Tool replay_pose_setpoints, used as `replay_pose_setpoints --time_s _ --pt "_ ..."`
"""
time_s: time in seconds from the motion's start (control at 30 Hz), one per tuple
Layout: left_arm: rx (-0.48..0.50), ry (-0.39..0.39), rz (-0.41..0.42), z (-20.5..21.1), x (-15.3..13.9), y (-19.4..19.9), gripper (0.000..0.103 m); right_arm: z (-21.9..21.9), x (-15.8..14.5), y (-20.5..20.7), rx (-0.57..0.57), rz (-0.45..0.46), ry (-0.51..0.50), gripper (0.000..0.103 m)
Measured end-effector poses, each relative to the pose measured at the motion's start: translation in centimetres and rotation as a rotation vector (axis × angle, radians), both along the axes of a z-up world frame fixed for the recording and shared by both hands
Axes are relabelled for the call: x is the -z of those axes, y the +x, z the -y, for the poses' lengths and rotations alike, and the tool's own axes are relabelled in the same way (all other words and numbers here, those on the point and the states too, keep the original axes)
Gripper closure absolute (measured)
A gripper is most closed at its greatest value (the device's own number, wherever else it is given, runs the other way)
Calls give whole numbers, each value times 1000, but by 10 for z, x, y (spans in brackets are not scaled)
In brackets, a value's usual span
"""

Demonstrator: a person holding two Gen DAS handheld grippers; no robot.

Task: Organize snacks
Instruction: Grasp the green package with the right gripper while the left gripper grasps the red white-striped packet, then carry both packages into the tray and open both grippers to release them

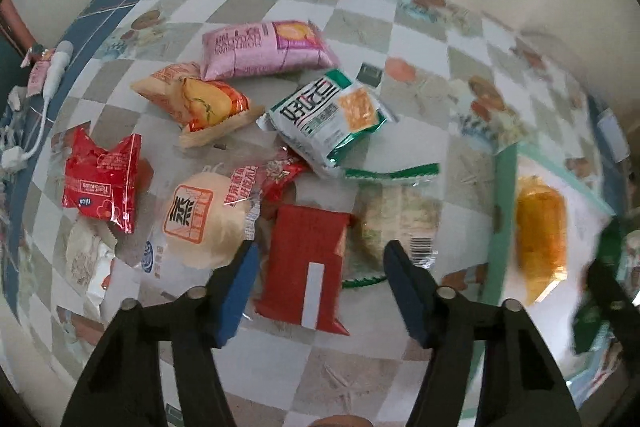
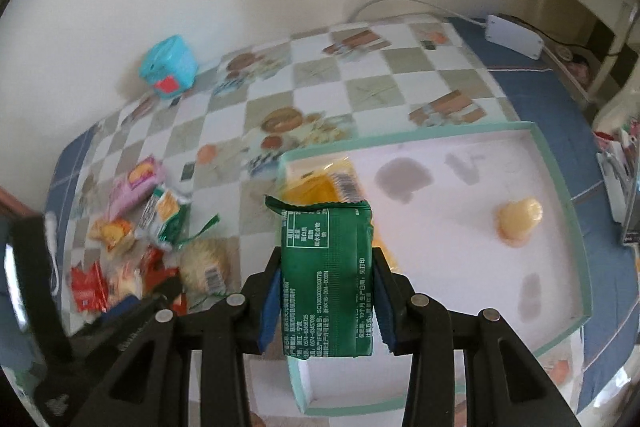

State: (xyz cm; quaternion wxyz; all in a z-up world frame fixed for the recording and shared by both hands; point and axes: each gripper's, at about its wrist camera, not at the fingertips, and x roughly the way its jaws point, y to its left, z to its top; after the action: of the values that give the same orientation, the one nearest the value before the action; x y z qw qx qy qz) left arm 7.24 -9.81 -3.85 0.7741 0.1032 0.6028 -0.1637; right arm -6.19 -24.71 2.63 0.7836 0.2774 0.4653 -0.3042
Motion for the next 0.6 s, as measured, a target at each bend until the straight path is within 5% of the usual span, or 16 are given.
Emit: replay_pose_setpoints --time_s 0.23,0.6 --pt "-15 38 -19 -1 9 7 60 8 13 3 14 -2 55 61" --pt "7 62 -44 3 24 -3 62 11 16 -6 36 -18 51 61"
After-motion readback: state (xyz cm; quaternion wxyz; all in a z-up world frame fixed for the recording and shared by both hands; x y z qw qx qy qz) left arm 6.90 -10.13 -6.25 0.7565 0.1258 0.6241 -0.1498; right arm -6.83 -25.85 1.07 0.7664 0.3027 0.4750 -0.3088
